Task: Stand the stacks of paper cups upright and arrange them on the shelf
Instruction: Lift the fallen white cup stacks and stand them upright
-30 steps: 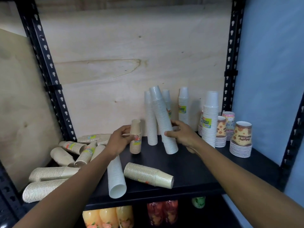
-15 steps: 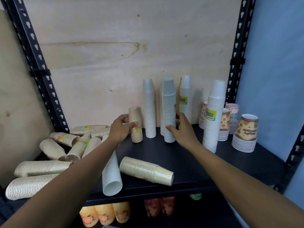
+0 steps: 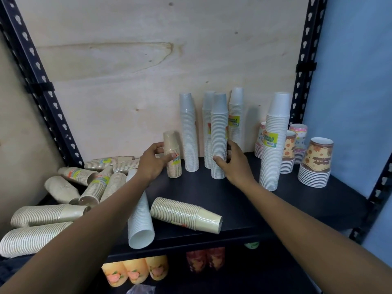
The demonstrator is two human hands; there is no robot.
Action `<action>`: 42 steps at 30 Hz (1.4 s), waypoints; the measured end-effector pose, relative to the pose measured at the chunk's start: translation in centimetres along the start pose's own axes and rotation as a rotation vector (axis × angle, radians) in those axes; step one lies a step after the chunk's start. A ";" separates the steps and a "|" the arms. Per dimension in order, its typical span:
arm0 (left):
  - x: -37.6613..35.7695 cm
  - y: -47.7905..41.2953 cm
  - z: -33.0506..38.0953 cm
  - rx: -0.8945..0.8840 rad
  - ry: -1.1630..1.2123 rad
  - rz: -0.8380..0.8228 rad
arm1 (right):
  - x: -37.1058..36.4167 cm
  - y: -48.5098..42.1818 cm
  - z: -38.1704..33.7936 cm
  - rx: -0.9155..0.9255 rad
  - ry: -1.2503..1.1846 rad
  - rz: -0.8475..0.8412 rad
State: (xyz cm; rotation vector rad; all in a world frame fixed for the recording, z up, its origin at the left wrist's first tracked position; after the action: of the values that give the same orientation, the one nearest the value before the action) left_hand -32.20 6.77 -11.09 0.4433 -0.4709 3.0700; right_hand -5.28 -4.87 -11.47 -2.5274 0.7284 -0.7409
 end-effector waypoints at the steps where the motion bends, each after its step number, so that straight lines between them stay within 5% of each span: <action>1: 0.0 0.1 0.1 -0.001 -0.004 -0.003 | 0.0 -0.1 0.0 -0.008 -0.002 -0.002; 13: 2.4 2.6 1.9 0.057 -0.066 -0.024 | 2.3 0.7 -1.0 -0.097 -0.041 0.053; 20: 5.3 4.3 3.9 -0.030 -0.139 0.048 | 3.8 3.1 -4.0 0.122 0.028 0.159; 28: 9.3 8.1 4.3 -0.185 -0.411 -0.046 | 3.1 7.8 -5.6 0.347 0.171 -0.346; 37: 12.1 12.1 3.5 -0.384 -0.736 -0.188 | 3.7 9.8 -6.7 0.285 0.164 -0.433; 42: 11.9 13.2 2.1 -0.539 -1.013 -0.382 | 2.8 11.8 -8.6 0.243 0.122 -0.671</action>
State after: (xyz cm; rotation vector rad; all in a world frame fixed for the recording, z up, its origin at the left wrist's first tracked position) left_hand -43.63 -6.85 -9.78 1.7568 -1.0021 2.0184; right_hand -12.62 -17.63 -9.74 -2.5016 -0.2030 -1.1213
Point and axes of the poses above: each hand's wrist, its own y-axis away from the middle knuckle, its own x-axis out of the back of the hand, z = x × y, the point moved 3 cm from there along -y, towards the middle knuckle, and after that the axes turned 5 degrees about z, right-handed, at the moved point
